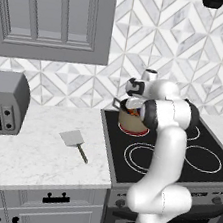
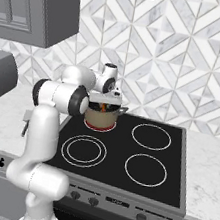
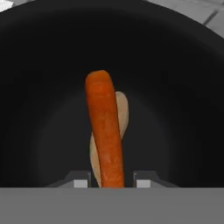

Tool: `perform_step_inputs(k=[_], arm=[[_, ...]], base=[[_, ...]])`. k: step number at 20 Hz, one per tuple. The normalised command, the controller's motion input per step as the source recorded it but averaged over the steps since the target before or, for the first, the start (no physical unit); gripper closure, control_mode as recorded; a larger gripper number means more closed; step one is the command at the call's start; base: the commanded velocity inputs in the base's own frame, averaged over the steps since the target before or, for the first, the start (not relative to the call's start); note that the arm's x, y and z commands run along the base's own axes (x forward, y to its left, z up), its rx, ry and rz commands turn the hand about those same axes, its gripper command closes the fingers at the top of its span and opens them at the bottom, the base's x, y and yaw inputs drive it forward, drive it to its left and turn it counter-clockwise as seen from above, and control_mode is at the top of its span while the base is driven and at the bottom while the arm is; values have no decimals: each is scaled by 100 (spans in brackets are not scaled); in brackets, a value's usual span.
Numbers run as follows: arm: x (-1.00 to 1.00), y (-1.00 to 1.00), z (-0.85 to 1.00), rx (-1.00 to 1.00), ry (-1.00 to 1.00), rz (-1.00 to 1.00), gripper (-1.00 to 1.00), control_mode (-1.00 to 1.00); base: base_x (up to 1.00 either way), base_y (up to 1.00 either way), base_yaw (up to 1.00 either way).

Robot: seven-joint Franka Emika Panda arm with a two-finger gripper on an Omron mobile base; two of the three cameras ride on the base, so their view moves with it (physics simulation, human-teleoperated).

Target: Put the carrot and sweet potato in the pot. Retrieve the spatula and lightly stir the vegetables in the pot.

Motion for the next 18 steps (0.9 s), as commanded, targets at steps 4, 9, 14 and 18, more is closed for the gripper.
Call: perform_step_inputs(k=[4, 9, 14, 18], arm=[[-19, 0, 0, 0, -11, 0, -100, -100], [-17, 0, 36, 0, -19, -3, -100, -100], [-69, 11, 70, 0, -18, -5, -100, -100], [-13, 0, 0, 0, 0, 0, -100, -100]], base=[[0, 0, 0], [0, 0, 0], [0, 0, 0], [0, 0, 0]])
